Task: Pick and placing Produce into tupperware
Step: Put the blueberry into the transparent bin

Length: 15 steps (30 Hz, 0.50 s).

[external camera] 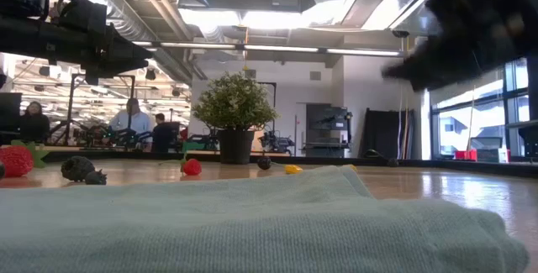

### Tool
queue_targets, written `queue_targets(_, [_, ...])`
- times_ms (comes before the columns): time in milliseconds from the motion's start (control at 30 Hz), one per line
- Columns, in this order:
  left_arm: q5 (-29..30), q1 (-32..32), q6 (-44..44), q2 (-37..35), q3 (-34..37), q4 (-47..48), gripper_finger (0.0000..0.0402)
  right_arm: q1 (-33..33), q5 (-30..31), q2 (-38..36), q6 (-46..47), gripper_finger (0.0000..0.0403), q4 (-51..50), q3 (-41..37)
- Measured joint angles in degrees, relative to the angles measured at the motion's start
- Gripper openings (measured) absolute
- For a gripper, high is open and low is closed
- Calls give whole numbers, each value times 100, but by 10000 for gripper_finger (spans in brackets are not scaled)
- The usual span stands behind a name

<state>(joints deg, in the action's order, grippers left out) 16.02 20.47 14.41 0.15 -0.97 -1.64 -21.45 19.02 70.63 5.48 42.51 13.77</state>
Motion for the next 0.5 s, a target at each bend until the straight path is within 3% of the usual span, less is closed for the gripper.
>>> queue_targets(133, [0, 1, 0, 1, 0, 0, 143, 52, 46, -856, -134, 55, -1166, 651])
queue_targets(267, [-1, 0, 0, 0, 0, 0, 143, 61, -70, -1422, -142, 55, -3706, 1929])
queue_targets(400, [-1, 0, 0, 0, 0, -1, 143, 61, -257, -1361, 497, 55, -6724, 3665])
queue_targets(500, [1, 0, 0, 0, 0, -1, 143, 44, -697, -1052, 1462, 55, -8334, 4804])
